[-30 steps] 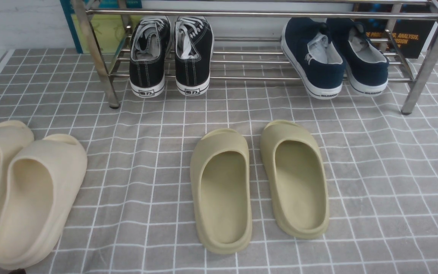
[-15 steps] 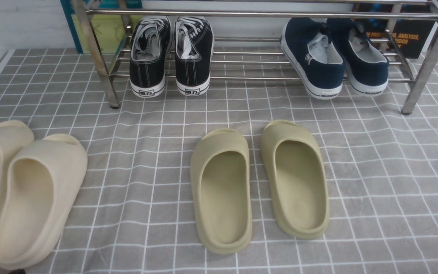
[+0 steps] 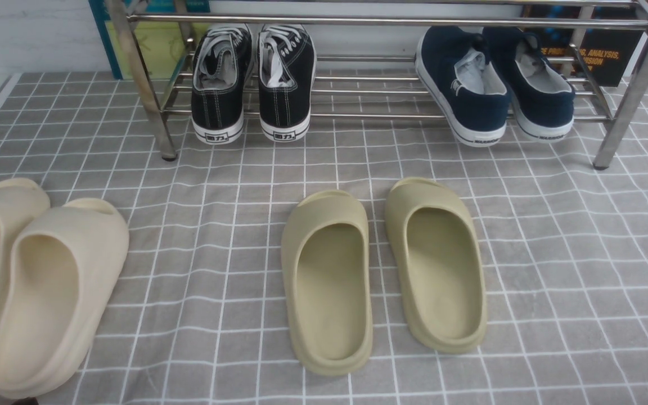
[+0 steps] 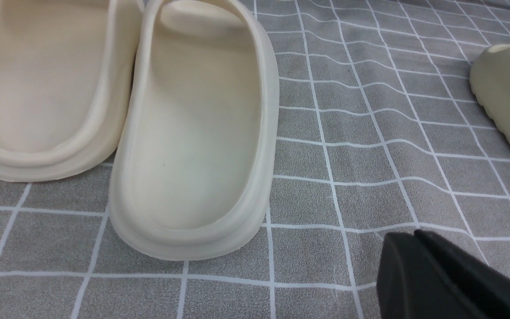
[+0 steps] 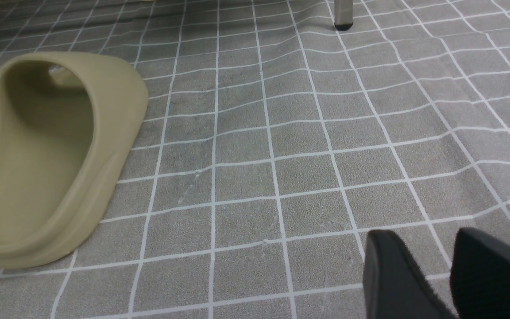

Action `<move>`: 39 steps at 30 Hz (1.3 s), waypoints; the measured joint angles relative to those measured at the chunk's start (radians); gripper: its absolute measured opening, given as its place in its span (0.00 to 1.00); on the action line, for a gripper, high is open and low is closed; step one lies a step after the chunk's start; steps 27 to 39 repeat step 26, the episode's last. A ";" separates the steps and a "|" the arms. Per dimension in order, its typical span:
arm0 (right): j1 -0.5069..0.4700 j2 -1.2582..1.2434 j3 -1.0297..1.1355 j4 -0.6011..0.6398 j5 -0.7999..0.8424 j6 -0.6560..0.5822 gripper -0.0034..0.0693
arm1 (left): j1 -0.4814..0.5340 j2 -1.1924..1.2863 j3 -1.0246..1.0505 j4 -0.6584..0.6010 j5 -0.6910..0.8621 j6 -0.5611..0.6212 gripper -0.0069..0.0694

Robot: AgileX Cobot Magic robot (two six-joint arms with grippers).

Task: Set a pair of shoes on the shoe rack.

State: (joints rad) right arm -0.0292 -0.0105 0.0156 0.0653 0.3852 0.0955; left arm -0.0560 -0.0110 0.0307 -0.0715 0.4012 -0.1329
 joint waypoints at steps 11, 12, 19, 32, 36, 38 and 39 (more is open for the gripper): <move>0.000 0.000 0.000 0.000 0.000 0.000 0.38 | 0.000 0.000 0.000 0.000 0.000 0.000 0.13; 0.000 0.000 0.000 0.000 0.000 0.000 0.38 | 0.000 0.000 0.000 0.000 0.000 0.000 0.13; 0.000 0.000 0.000 0.000 0.000 0.000 0.38 | 0.000 0.000 0.000 0.000 0.000 0.000 0.14; 0.000 0.000 0.000 0.000 0.000 0.000 0.38 | 0.000 0.000 0.000 0.000 0.000 0.000 0.15; 0.000 0.000 0.000 0.000 0.000 0.000 0.38 | 0.000 0.000 0.000 0.000 0.000 0.000 0.15; 0.000 0.000 0.000 0.000 0.000 0.000 0.38 | 0.000 0.000 0.000 0.000 0.000 0.000 0.15; 0.000 0.000 0.000 0.000 0.000 0.000 0.38 | 0.000 0.000 0.000 0.000 0.000 0.000 0.15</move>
